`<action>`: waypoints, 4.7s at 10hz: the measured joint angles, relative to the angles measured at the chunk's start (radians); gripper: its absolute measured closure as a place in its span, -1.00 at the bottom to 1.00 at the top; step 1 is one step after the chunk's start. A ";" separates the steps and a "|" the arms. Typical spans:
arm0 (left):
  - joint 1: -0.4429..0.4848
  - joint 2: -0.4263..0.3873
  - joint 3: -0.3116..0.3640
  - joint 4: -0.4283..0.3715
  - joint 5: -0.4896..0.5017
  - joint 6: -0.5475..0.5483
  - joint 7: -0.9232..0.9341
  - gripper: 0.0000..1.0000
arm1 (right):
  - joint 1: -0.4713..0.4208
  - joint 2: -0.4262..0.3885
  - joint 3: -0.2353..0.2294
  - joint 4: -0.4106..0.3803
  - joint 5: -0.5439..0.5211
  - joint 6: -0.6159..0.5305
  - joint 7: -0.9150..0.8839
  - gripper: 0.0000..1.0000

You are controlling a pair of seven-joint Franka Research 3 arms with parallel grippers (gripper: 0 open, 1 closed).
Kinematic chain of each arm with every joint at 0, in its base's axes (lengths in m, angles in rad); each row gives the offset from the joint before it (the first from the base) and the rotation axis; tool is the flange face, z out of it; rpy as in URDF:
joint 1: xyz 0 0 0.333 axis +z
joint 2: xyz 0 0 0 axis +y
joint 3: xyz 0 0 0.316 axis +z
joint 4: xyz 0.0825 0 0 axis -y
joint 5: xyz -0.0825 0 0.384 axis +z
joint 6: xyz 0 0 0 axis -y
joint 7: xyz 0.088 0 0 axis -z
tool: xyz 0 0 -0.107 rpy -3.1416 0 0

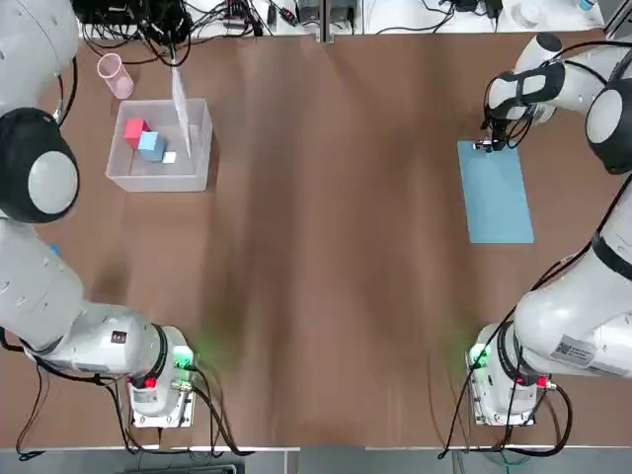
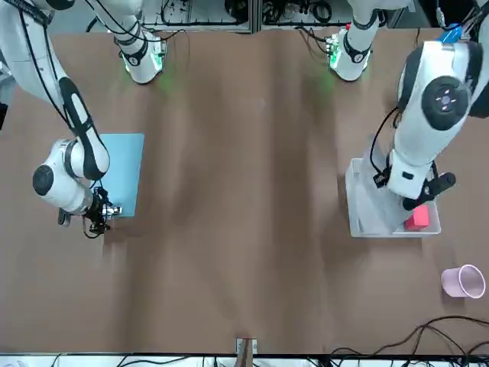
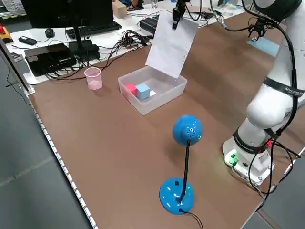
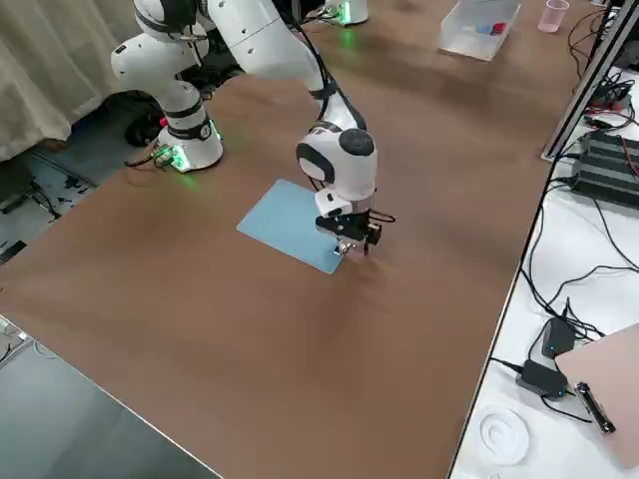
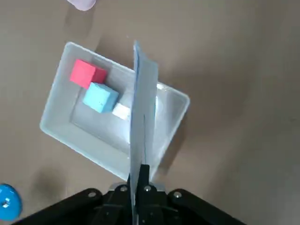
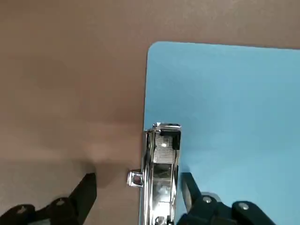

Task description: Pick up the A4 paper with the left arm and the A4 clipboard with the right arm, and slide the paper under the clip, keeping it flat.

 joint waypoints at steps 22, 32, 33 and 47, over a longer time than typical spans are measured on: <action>0.094 0.002 -0.006 0.127 -0.328 0.004 -0.363 0.97 | 0.038 -0.024 0.010 0.221 0.001 -0.254 0.045 0.89; 0.023 0.022 -0.017 0.124 -0.237 0.004 -0.383 0.97 | 0.429 0.009 0.012 0.489 -0.009 -0.266 0.350 0.91; 0.024 0.022 -0.016 0.124 -0.240 0.004 -0.391 0.97 | 0.476 0.044 0.012 0.524 -0.010 -0.263 0.350 0.91; -0.007 0.049 -0.016 0.124 -0.290 0.038 -0.903 0.97 | 0.990 0.492 -0.209 0.929 -0.015 -0.079 0.823 0.91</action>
